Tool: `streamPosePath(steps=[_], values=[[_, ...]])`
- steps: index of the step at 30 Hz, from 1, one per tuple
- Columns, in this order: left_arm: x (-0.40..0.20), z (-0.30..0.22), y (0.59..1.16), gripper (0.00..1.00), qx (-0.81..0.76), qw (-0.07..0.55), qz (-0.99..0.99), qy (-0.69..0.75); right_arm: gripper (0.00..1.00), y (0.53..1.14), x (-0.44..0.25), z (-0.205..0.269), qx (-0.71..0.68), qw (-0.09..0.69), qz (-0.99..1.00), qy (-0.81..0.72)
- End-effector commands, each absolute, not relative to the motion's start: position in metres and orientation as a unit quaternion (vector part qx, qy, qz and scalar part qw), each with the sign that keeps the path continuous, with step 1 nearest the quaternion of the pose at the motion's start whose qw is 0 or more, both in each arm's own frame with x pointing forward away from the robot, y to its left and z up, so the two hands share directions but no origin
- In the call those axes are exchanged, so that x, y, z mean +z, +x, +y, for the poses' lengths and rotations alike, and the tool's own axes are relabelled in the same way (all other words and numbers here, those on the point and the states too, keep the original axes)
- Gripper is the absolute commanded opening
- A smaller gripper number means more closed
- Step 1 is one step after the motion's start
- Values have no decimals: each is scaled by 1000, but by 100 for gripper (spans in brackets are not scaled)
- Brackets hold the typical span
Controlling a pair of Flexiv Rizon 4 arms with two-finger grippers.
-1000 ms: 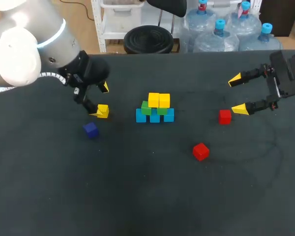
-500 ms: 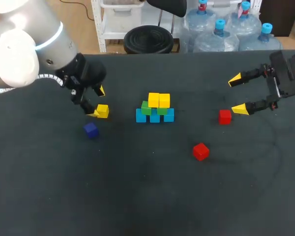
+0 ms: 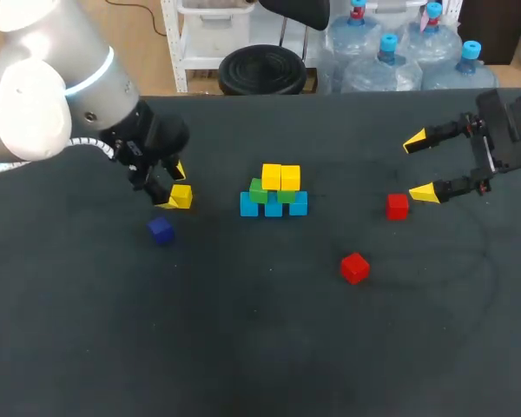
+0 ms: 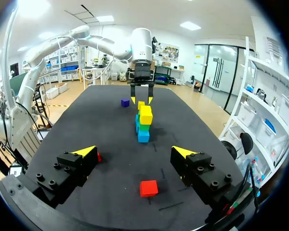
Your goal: Place the blue cubes, place green cubes on the blue cubes, place the yellow cubes on the green cubes, then place the red cubes on the yellow cubes, and place purple cube on the red cubes.
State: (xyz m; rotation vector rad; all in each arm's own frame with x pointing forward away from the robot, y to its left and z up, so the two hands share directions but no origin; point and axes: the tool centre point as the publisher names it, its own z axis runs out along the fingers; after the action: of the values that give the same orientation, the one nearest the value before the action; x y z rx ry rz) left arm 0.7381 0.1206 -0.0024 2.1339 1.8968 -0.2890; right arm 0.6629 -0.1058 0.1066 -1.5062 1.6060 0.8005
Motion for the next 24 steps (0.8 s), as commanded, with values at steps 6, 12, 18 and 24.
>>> streamPosePath(steps=[6, 12, 18, 24], values=[[-5, 121, 740, 50, -102, 137, 657, 734, 100, 663, 106, -105, 315, 390, 631, -592], [-2, 117, 739, 25, -103, 142, 661, 730, 100, 663, 106, -105, 315, 390, 631, -592], [4, 115, 738, 0, -102, 146, 665, 726, 100, 663, 106, -105, 315, 390, 631, -592], [21, 109, 738, 0, -97, 154, 668, 721, 100, 663, 106, -105, 315, 390, 631, -592]])
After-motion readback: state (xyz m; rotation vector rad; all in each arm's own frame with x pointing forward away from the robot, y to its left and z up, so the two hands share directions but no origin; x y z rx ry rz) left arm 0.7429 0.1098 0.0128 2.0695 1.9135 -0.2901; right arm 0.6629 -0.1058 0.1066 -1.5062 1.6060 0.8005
